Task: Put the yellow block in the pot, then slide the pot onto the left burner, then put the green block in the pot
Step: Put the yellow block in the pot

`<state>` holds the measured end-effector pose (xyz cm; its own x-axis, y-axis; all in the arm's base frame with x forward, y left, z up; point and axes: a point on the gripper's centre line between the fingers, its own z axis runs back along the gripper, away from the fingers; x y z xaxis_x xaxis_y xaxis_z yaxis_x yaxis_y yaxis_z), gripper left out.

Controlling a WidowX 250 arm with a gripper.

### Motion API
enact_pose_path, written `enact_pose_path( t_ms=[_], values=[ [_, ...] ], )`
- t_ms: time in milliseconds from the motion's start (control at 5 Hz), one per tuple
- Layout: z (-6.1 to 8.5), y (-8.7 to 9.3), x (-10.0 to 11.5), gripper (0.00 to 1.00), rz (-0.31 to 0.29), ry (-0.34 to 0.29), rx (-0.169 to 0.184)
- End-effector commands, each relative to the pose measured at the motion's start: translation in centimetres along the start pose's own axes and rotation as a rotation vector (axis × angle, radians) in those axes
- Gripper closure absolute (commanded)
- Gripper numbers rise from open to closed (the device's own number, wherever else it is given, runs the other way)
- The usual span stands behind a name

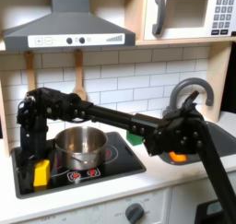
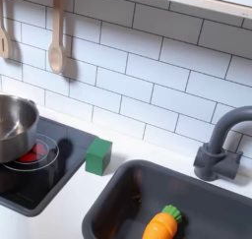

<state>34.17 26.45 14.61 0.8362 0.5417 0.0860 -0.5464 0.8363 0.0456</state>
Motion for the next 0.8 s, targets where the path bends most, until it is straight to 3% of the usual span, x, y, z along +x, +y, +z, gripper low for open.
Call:
enact_pose_path(
  t_ms=[0,200,600],
  values=[
    [1.9,-0.4,0.2,1.00,-0.004,-0.035,-0.029],
    [3.0,-1.2,0.2,1.00,-0.014,-0.032,-0.065],
    [7.1,-2.4,0.1,1.00,-0.023,-0.093,-0.125]
  ],
)
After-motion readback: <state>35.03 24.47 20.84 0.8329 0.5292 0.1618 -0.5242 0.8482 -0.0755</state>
